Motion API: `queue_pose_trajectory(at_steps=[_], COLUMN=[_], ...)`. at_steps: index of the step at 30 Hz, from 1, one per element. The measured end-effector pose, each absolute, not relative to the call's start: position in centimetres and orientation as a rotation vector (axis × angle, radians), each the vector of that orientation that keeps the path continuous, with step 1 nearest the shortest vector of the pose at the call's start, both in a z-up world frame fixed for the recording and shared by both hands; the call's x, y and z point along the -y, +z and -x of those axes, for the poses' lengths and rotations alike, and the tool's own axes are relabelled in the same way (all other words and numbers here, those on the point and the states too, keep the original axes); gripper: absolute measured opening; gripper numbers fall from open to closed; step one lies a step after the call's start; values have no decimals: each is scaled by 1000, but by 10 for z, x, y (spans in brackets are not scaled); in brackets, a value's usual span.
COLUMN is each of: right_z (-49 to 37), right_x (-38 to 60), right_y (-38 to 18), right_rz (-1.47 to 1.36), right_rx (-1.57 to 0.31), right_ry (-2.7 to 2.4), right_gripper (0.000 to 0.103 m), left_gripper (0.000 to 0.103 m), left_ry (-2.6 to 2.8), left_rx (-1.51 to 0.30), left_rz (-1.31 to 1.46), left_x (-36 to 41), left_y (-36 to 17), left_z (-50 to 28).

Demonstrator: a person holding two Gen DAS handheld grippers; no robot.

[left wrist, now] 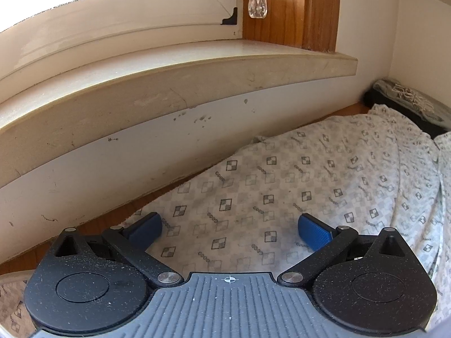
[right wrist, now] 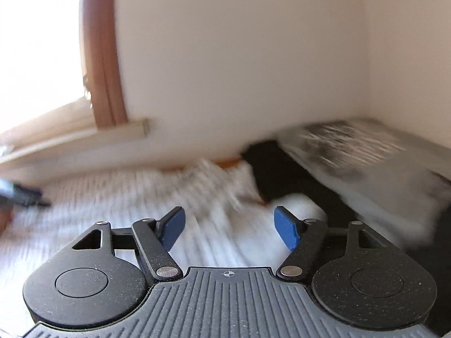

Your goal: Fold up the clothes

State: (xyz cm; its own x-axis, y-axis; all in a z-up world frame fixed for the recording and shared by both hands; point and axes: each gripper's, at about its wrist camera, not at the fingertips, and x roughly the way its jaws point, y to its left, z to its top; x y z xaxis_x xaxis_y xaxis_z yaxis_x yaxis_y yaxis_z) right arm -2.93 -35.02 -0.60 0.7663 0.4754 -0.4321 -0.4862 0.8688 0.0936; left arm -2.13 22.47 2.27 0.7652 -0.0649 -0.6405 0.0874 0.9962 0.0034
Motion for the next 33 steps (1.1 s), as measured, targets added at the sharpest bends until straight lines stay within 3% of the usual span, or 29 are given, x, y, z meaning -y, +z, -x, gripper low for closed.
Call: queue_pose_trajectory(at_steps=[6,12,22,24,25,28,33], right_z=[109,136,126,118,114,107,121], right_x=[405,374,312,312,314,332,369], right_y=[-54,-144,-244,-255,-260,-269,-221], right_rz=[81,152,106,44,7,-86,-127], right_rx=[-619,-815,-872,-880,-892,-944,-865], right_ry=[414,509,559,509,477,355,77], right_gripper=[68,68,61,51,37,11,3], left_gripper=[103,103,103,103,103,103,103], left_ry=[-81,-81,-84,-85,-85,-85,-87], left_rx=[-696,-697,-698,-698,-698,-697,-697], left_rz=[-40,-43,-45,-44,-44,-43,-40], left_x=[-225,-225,-225,-225,-225,-225,-226], left_y=[23,22,22,21,21,21,21], left_z=[21,21,20,20,20,21,20])
